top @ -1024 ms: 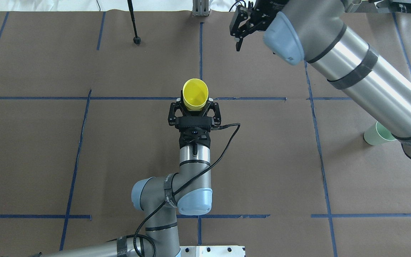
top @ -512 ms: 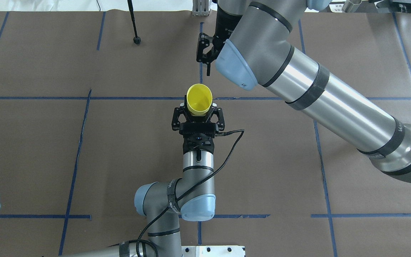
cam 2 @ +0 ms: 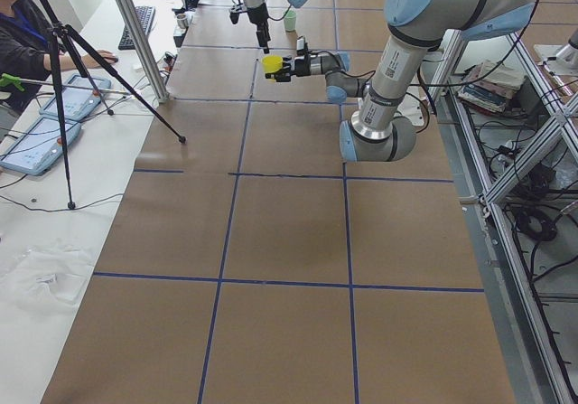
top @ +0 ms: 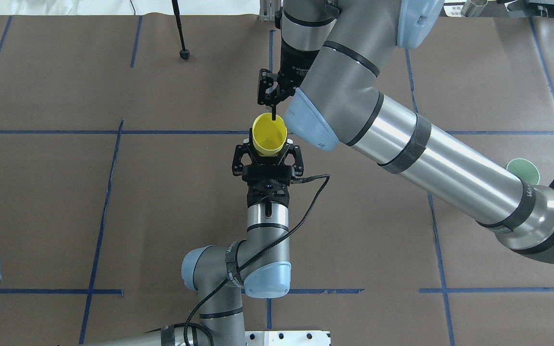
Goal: Transfer and stack yellow cup on green cup
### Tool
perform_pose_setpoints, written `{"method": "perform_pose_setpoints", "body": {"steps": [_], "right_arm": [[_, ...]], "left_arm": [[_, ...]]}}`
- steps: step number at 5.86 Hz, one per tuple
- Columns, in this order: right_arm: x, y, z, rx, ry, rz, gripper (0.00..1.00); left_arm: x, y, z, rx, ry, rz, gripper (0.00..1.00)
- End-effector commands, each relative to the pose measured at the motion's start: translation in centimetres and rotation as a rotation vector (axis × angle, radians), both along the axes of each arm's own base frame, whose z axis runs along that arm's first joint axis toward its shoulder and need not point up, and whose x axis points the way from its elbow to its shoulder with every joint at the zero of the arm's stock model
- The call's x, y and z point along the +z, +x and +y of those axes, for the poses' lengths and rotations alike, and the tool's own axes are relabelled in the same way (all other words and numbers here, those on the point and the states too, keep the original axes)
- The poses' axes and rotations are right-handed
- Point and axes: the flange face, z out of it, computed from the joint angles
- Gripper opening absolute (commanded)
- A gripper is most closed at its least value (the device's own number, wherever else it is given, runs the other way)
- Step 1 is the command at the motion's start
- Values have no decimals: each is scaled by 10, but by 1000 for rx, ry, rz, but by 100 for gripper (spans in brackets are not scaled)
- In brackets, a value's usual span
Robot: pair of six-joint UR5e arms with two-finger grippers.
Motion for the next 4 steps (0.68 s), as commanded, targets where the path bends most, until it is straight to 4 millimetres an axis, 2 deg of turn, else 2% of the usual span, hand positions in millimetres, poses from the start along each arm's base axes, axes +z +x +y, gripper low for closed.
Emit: {"method": "perform_pose_setpoints", "body": {"steps": [1, 4], "right_arm": [[9, -6, 1, 14, 23, -34, 97], [5, -21, 15, 6, 17, -32, 86]], "left_arm": [[0, 0, 0, 1, 0, 0, 60], [1, 0, 0, 2, -1, 2, 60]]}}
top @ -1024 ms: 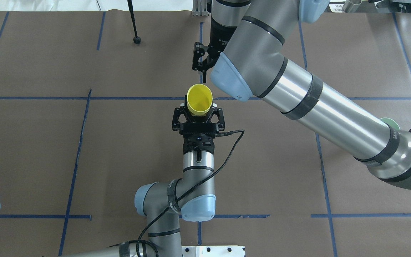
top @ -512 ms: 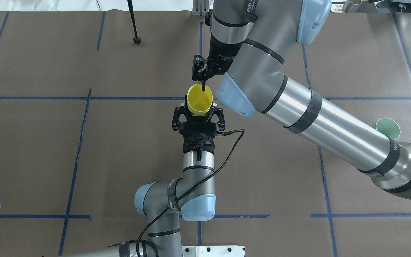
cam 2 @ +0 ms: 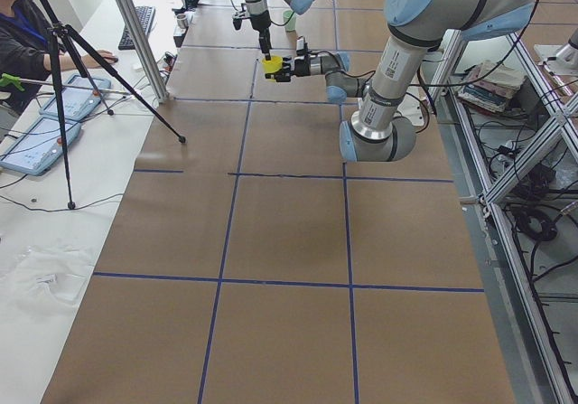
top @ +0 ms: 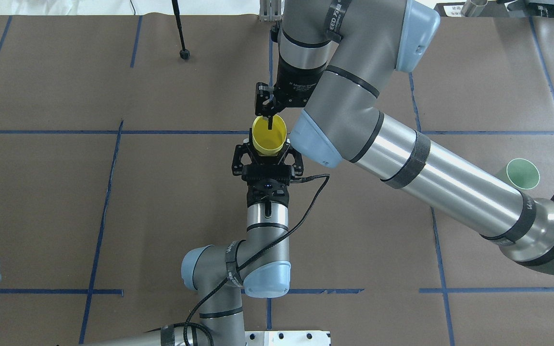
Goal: Transfer and stack yellow cup on green cup
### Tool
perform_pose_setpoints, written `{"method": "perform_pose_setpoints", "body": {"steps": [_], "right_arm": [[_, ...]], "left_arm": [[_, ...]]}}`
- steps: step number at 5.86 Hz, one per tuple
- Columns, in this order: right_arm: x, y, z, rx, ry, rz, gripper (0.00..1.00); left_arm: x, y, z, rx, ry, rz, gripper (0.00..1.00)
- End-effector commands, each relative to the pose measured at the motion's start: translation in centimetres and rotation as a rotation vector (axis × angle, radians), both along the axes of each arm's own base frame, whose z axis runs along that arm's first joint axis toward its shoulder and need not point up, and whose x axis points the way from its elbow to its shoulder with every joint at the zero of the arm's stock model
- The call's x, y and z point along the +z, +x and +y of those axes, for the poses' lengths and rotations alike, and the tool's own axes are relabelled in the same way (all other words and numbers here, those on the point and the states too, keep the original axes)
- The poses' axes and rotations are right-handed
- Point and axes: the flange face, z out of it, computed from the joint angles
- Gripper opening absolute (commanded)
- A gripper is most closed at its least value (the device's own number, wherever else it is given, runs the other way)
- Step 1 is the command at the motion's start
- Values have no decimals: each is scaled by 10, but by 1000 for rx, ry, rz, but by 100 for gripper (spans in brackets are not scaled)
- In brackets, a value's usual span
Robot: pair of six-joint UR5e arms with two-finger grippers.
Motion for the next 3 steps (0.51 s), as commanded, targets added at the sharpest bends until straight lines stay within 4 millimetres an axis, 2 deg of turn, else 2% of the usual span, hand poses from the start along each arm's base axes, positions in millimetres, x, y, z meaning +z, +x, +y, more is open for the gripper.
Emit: {"method": "perform_pose_setpoints", "body": {"steps": [1, 2, 3], "right_arm": [[-3, -5, 4, -2, -2, -1, 80], [-5, -5, 5, -3, 1, -5, 73], [-8, -8, 7, -4, 7, -4, 70]], "left_arm": [[0, 0, 0, 2, 0, 1, 60], [1, 0, 0, 2, -1, 3, 60], [3, -1, 0, 2, -1, 0, 60]]}}
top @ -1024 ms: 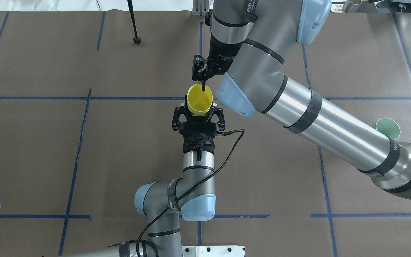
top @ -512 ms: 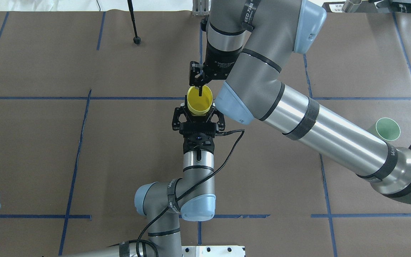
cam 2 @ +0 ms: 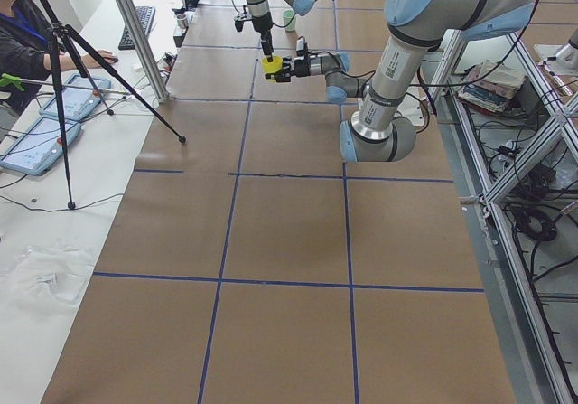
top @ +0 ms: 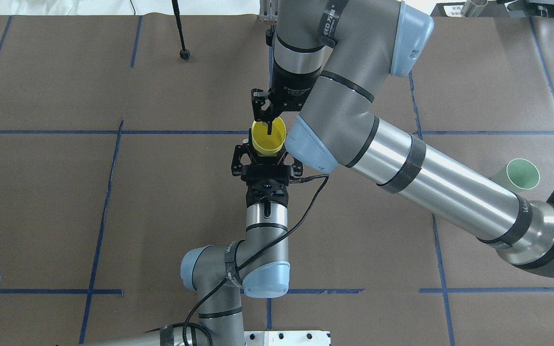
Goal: Transfer and stack yellow cup on green cup
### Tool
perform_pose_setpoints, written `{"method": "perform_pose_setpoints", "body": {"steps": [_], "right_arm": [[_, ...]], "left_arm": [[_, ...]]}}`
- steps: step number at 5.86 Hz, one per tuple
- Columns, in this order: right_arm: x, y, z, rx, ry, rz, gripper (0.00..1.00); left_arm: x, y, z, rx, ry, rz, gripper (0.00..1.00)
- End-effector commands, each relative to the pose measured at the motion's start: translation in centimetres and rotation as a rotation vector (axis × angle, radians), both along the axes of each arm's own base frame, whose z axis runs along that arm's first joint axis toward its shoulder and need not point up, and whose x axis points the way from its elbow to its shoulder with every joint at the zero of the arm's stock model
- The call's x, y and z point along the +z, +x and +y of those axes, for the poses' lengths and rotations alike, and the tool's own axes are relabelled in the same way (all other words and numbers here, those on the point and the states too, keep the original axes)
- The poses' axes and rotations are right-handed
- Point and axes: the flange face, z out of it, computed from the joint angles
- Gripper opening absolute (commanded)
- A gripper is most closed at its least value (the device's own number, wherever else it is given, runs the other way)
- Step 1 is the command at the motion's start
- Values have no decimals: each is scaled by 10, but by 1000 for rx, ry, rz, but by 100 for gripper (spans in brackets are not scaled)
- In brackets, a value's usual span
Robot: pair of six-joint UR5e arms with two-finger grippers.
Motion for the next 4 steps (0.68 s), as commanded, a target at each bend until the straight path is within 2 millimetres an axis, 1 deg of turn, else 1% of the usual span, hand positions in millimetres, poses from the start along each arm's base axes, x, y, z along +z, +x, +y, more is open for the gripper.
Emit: {"method": "perform_pose_setpoints", "body": {"steps": [1, 2, 3, 4], "right_arm": [[-1, -5, 4, -6, 5, 3, 69], [0, -11, 9, -11, 13, 10, 60], [-1, -12, 10, -12, 15, 9, 10], [-7, -7, 13, 8, 6, 1, 0]], "left_arm": [[1, -1, 0, 0, 0, 0, 60], [1, -1, 0, 1, -1, 2, 60], [1, -1, 0, 2, 0, 0, 60], [1, -2, -1, 0, 0, 0, 60]]}}
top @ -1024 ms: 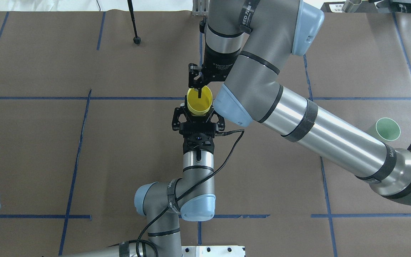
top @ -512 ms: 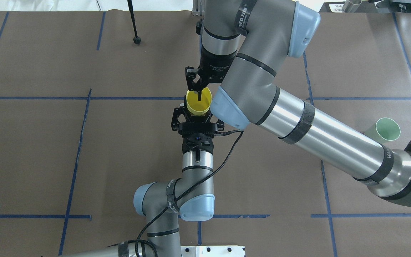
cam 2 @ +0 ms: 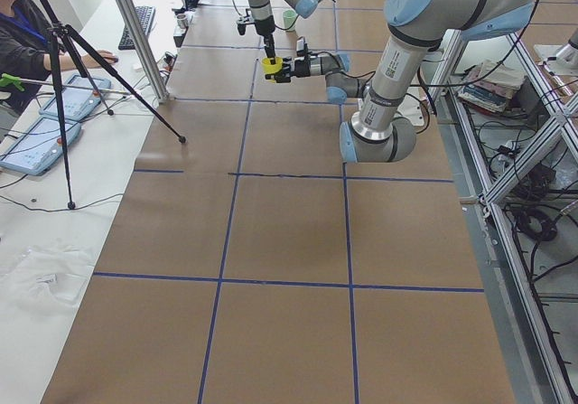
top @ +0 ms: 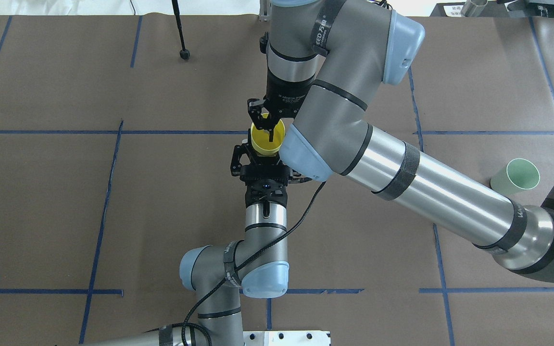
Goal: Transfer and stack yellow cup on green cup
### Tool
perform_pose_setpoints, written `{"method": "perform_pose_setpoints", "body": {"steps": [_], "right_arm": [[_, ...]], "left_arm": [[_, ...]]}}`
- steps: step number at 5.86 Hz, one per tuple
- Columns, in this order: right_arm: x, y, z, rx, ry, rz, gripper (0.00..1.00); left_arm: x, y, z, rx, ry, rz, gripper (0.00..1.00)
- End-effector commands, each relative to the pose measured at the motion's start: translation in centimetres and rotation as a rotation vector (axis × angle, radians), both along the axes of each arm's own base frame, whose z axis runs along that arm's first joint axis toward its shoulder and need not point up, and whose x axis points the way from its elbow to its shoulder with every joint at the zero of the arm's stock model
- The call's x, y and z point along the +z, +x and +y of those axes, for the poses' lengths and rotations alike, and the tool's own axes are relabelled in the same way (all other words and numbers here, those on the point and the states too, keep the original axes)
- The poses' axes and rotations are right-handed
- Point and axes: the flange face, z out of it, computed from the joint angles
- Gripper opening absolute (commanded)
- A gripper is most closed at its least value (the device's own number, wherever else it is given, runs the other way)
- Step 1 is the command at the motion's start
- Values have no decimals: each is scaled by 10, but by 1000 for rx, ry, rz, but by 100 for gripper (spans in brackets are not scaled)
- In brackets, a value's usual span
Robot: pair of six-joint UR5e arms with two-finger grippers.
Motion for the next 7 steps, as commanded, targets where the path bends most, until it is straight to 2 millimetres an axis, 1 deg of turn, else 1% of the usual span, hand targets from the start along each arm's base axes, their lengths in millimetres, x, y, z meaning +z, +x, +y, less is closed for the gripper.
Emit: {"method": "perform_pose_setpoints", "body": {"steps": [1, 2, 3, 4, 5, 6, 7], "right_arm": [[-6, 5, 3, 26, -13, -6, 0], [-7, 6, 1, 36, -10, -2, 0], [-7, 6, 1, 51, -22, 3, 0], [-10, 7, 2, 51, -19, -2, 0], [-13, 10, 3, 52, -14, -8, 0], [-18, 18, 2, 60, -7, -18, 0], [-29, 38, -1, 78, 6, -42, 0]], "left_arm": [[1, 0, -1, -1, 0, -3, 60], [2, -1, 0, -1, 0, -3, 64], [2, -1, 0, 1, 1, -14, 92], [0, -2, 0, 2, 3, -16, 100], [0, -2, 0, 2, 3, -17, 100], [3, -3, -1, 1, 3, -28, 100], [16, -3, -1, 1, -1, -45, 100]]}}
